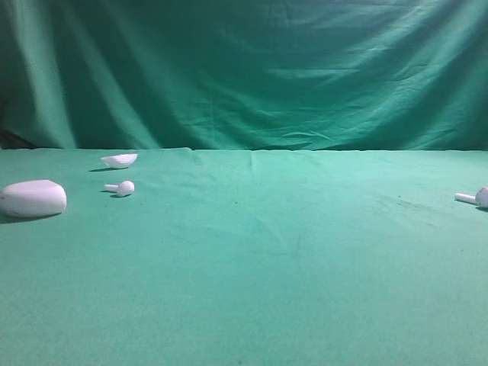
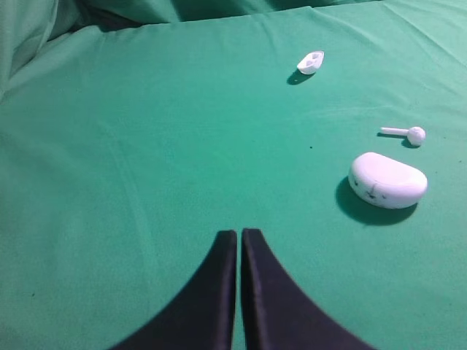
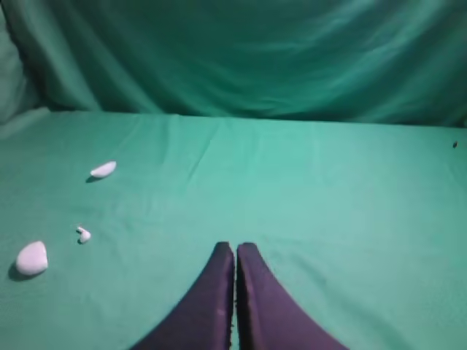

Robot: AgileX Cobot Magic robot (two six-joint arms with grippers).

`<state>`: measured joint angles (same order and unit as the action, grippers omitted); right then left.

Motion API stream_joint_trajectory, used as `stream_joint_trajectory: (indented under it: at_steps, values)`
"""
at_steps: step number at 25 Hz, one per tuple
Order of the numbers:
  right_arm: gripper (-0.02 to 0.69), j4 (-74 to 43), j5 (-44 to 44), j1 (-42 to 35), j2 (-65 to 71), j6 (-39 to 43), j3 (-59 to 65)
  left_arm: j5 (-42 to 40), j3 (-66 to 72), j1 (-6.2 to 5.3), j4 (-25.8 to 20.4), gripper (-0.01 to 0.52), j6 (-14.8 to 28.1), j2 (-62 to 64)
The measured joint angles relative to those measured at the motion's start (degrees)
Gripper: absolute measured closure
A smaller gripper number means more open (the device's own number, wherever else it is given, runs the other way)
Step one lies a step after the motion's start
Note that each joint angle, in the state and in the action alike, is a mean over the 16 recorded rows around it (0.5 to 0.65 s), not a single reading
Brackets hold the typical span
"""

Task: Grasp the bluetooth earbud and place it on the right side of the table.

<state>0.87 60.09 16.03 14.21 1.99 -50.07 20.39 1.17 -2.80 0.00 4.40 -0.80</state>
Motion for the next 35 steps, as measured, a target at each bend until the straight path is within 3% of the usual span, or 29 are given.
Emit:
stream_joint_trajectory:
  at_steps: [14, 29, 35]
  values:
    - [0.665, -1.9, -4.8, -0.2, -9.2, -0.1, 5.6, 0.0, 0.0, 0.00, 0.0, 0.514, 0.0, 0.0]
    - [0.665, -5.9, -33.1, -9.4, -14.1, 1.4, 38.0, 0.0, 0.0, 0.00, 0.0, 0.514, 0.0, 0.0]
    - [0.665, -5.9, -38.7, -12.1, -14.8, 2.2, 47.3, 0.0, 0.0, 0.00, 0.0, 0.514, 0.0, 0.0]
